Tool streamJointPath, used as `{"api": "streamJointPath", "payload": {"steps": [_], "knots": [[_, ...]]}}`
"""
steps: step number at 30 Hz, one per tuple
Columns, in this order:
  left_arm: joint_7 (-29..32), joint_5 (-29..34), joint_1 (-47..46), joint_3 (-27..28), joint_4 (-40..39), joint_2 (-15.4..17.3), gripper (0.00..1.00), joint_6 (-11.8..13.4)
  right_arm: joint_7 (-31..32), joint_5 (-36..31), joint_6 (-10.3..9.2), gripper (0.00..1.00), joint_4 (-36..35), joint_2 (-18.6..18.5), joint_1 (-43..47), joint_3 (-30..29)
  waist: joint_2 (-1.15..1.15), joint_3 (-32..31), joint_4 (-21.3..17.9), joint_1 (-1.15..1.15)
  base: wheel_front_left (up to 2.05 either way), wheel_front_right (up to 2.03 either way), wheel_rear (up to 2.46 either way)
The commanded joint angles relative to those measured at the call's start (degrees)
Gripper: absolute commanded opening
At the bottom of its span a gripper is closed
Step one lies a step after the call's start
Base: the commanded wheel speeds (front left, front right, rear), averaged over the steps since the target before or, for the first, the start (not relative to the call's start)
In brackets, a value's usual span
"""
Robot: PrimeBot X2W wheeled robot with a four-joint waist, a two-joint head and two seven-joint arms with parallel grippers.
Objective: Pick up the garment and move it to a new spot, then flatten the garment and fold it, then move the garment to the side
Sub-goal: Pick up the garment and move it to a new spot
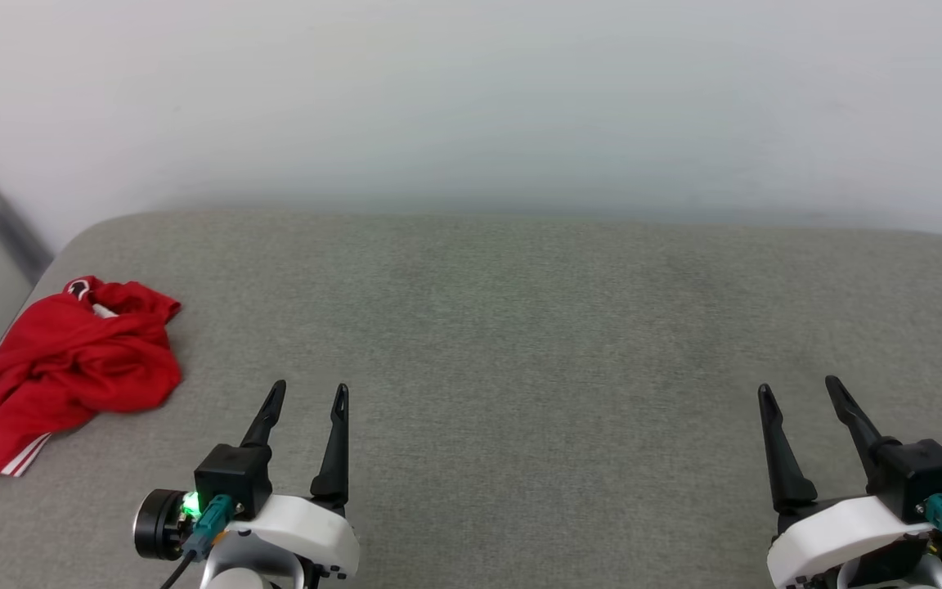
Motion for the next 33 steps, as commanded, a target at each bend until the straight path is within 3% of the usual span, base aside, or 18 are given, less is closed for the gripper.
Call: {"api": "streamJointPath", "payload": {"steps": [1,20,27,33], "knots": [[-0.15,-0.19,-0.69,0.25,0.08,-0.26,1.0,0.06,-0.3,0.13,-0.02,1.0,-0.19,0.22,0.3,0.08,0.0,0.09,0.88,0.0,0.0,0.0,0.0],[-0.14,-1.35,-1.08,5.82,-1.34,-0.44,1.0,1.25,0.36,0.53,-0.02,1.0,-2.29,0.19,-1.08,3.07,0.0,1.87,21.05,0.0,0.0,0.0,0.0],[-0.14,-1.22,0.13,7.97,-1.89,-0.47,1.0,1.4,0.21,0.57,-0.02,1.0,-2.41,0.16,-2.18,4.14,0.0,2.18,25.62,0.0,0.0,0.0,0.0],[-0.14,-1.03,0.71,9.34,-2.43,-0.59,1.0,1.09,0.44,0.36,-0.02,1.0,-2.55,0.15,-2.76,4.79,0.0,2.57,26.7,0.0,0.0,0.0,0.0]]}}
